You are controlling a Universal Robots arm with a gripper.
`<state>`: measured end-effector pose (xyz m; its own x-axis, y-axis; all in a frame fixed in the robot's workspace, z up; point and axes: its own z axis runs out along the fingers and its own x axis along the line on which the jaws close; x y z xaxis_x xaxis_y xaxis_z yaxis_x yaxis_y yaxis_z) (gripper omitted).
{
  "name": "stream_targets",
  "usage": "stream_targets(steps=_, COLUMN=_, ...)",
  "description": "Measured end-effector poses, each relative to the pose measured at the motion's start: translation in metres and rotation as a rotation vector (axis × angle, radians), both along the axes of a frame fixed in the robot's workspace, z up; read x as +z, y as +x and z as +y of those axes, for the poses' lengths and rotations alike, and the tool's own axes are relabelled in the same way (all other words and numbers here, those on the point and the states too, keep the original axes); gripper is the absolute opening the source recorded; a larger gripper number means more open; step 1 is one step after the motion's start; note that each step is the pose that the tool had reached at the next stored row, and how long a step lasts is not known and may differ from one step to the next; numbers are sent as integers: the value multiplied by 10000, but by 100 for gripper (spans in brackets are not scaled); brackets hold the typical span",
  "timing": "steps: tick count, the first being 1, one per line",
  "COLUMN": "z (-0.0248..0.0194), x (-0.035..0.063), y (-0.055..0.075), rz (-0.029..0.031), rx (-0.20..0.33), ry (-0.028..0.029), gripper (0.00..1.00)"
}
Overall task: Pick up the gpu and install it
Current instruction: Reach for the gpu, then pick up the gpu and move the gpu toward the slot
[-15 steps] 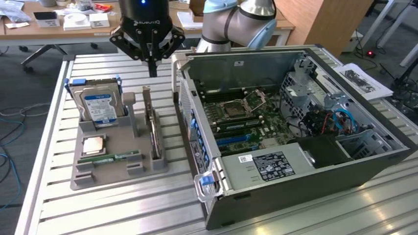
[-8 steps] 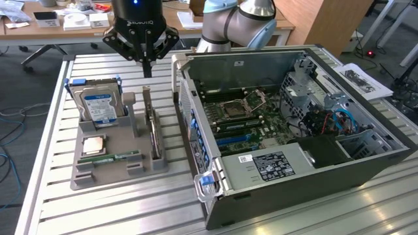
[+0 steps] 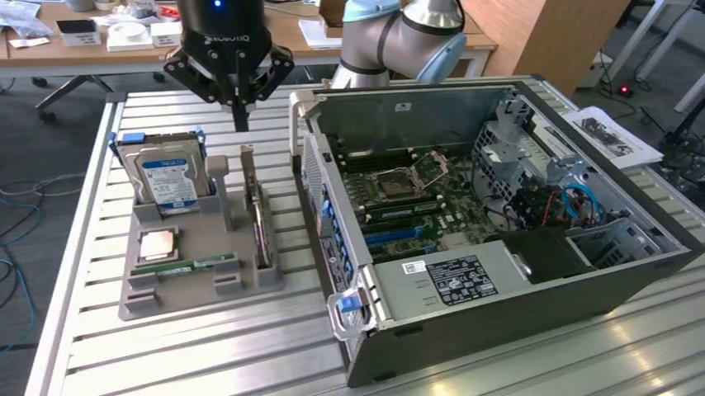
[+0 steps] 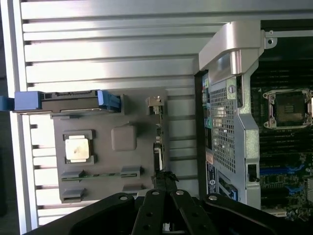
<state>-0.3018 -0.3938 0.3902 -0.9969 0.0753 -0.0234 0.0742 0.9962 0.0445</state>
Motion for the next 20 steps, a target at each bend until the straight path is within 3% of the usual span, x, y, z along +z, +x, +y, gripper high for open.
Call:
stream_targets(steps=7, z=-14, x=0, y=-14, rz=2, rx=1, ry=-1, gripper=11)
stream_targets(steps=14, z=-142, x=0, y=-13, rz=0, rx=0, ry=-2, gripper=11)
stream_targets(steps=20, z=-143, x=-1, y=-14, rz=0, rx=0, ry=-1, gripper=11)
